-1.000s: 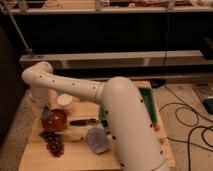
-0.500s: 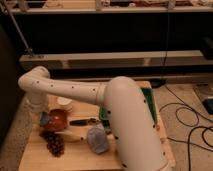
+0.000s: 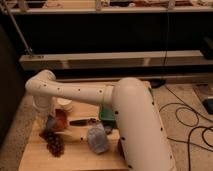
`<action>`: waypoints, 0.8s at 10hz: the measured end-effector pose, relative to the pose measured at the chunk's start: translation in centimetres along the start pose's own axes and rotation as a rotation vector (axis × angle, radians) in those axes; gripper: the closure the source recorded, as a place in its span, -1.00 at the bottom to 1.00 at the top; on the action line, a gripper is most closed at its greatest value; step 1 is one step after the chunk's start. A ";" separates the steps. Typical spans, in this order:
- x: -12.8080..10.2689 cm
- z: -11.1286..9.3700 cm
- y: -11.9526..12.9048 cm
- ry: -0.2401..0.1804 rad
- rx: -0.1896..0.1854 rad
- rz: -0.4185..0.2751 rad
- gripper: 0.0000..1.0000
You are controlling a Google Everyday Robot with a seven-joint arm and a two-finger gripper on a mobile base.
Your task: Wipe red bowl with sponge
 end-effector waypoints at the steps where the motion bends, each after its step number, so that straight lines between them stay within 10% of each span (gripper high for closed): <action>1: -0.6 0.2 0.2 -0.003 0.003 0.013 0.93; 8: -3.0 -0.4 3.5 0.003 -0.002 0.103 0.93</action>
